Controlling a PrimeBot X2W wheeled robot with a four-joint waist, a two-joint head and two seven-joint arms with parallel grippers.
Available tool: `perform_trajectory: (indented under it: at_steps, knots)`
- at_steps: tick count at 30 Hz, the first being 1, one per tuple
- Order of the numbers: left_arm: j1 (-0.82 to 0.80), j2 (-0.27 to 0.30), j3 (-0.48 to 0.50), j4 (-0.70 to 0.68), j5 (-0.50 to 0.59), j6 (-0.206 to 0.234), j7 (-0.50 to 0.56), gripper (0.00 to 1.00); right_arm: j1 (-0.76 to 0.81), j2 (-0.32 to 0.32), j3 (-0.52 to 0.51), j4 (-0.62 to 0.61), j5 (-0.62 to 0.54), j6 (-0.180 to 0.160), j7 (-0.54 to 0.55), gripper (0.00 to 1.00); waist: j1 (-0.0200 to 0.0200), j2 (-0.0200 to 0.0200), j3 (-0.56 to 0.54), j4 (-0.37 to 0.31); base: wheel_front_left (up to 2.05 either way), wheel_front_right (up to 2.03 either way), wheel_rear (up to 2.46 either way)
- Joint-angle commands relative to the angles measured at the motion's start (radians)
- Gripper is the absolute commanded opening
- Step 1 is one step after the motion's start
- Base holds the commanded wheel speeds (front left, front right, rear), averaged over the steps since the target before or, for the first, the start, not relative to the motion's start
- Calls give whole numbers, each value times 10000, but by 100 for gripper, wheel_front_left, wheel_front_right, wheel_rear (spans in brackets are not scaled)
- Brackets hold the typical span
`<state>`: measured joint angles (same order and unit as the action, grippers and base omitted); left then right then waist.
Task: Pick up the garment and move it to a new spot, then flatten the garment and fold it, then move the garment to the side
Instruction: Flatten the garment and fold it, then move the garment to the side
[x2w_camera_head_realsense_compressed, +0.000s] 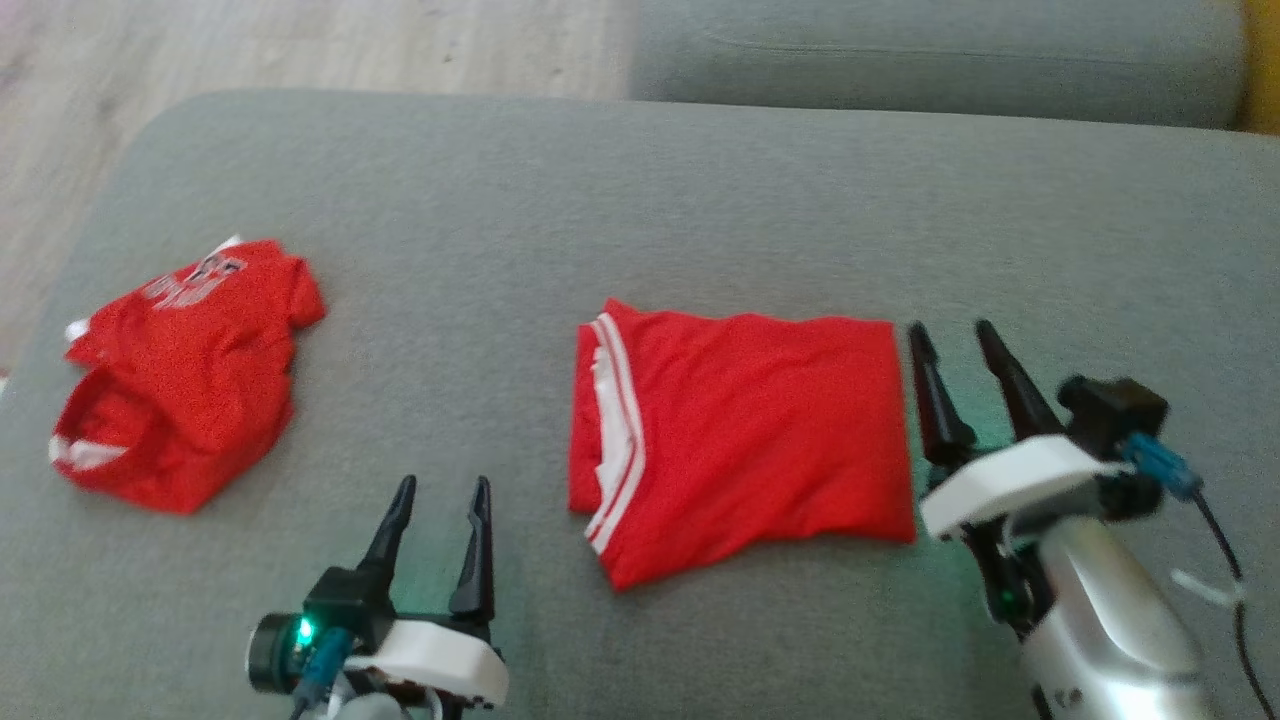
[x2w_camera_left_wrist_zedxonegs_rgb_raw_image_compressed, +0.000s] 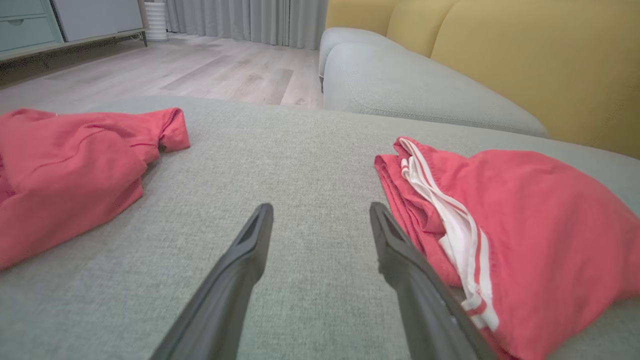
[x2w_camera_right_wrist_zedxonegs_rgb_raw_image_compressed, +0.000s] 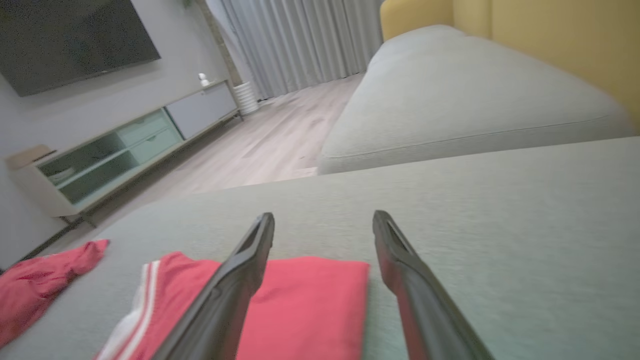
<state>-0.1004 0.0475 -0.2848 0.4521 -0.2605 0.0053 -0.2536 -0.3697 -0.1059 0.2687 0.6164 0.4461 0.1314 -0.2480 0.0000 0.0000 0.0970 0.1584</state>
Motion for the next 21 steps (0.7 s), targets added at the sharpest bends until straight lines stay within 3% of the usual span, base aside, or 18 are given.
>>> perform_trajectory:
  at_steps: [1,7,21]
  knots:
    - [-464,28,466,-313,164,101,-82,100,139,89,-219,-331,-428,-7,-137,100,0,0,-147,-407,0,0,0]
    - [-147,28,986,-381,552,153,-82,100,1024,309,-1391,-367,-1904,-7,-137,100,0,0,-577,-1013,0,0,0]
    - [762,28,1200,-546,681,45,-82,100,1871,531,-1498,-126,-2510,-7,-137,100,0,0,-882,-1141,0,0,0]
